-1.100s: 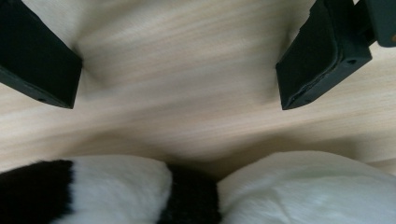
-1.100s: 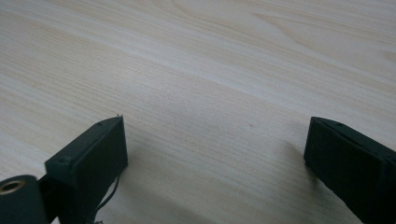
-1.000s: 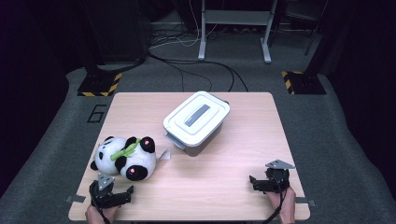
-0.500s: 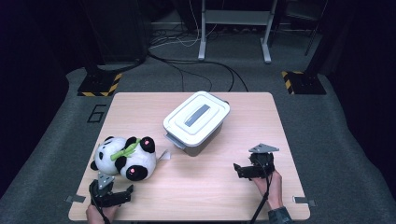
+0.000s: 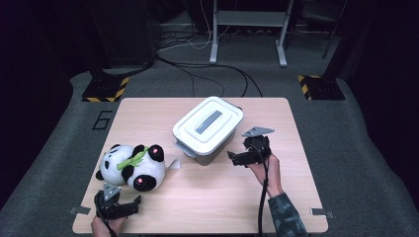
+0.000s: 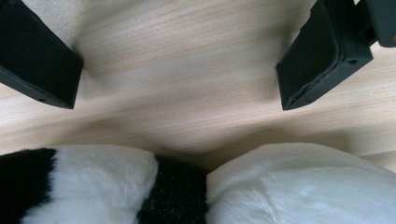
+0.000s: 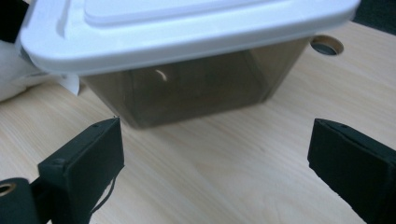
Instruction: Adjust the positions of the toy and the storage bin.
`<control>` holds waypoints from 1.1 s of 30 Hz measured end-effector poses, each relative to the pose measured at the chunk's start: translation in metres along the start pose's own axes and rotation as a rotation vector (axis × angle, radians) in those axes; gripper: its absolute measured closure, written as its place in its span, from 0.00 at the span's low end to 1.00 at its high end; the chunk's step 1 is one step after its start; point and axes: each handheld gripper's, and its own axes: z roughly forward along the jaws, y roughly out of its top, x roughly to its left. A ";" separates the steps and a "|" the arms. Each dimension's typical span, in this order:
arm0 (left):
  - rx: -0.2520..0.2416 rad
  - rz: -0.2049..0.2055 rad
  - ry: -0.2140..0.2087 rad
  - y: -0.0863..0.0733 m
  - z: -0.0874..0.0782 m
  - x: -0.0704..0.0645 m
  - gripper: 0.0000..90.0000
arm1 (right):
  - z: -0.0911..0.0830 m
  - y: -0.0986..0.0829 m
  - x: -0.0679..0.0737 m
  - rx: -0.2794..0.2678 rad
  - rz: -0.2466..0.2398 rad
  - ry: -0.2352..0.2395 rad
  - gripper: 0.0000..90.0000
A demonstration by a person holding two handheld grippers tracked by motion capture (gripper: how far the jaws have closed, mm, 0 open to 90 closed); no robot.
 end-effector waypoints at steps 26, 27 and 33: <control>-0.006 -0.001 0.001 0.000 0.000 0.000 0.00 | 0.063 0.066 0.037 0.088 -0.058 0.017 0.03; -0.006 -0.001 0.002 0.000 0.000 0.000 0.00 | 0.063 0.065 0.037 0.094 -0.043 0.020 0.03; -0.006 -0.001 0.002 0.000 0.000 0.000 0.00 | 0.060 0.065 0.033 0.105 -0.079 0.013 0.04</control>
